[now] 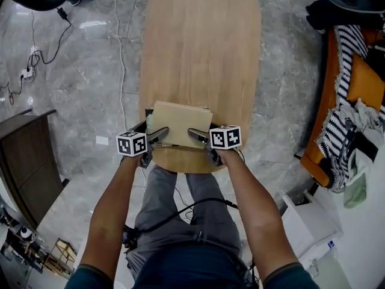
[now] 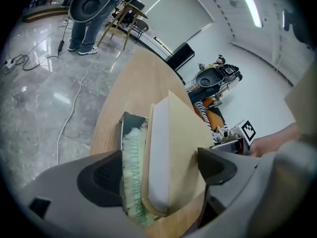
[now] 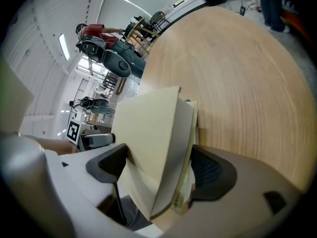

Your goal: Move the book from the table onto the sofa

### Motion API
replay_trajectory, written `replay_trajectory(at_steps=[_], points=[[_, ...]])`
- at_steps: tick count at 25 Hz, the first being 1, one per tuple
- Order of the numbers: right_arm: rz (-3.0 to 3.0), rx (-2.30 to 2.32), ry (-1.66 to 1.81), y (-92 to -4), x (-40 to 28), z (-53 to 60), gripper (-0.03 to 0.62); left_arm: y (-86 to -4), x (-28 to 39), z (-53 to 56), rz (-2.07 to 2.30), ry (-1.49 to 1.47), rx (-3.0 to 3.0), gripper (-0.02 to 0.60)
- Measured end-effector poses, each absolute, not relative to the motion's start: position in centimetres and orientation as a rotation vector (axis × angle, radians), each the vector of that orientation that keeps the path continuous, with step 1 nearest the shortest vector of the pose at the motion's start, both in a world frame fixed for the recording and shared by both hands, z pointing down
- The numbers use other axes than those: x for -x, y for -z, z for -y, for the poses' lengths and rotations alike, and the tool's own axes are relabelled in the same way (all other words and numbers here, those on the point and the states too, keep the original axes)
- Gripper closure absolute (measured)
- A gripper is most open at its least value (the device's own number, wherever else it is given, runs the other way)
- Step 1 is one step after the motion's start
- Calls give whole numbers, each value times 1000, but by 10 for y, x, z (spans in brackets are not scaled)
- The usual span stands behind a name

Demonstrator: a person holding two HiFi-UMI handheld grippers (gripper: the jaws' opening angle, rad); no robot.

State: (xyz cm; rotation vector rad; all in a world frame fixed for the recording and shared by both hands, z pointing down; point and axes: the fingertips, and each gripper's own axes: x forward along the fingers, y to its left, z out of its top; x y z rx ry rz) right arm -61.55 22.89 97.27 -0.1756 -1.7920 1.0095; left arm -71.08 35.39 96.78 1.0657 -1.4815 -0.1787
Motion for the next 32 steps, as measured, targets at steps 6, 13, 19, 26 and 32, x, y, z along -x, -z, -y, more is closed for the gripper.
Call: replay_trajectory(at_steps=[6, 13, 19, 26, 32], points=[[1825, 190, -974, -958, 614, -228, 171, -955, 708, -353, 1505, 174, -1076, 107], [1904, 189, -956, -923, 626, -217, 171, -918, 722, -340, 1559, 154, -1135, 107], [1993, 187, -929, -885, 643, -201, 171, -878, 741, -323, 1618, 141, -1192, 107], [2105, 177, -884, -835, 659, -184, 171, -827, 758, -305, 1676, 126, -1262, 107], [2200, 165, -850, -787, 666, -175, 171, -778, 766, -294, 1730, 118, -1326, 107]])
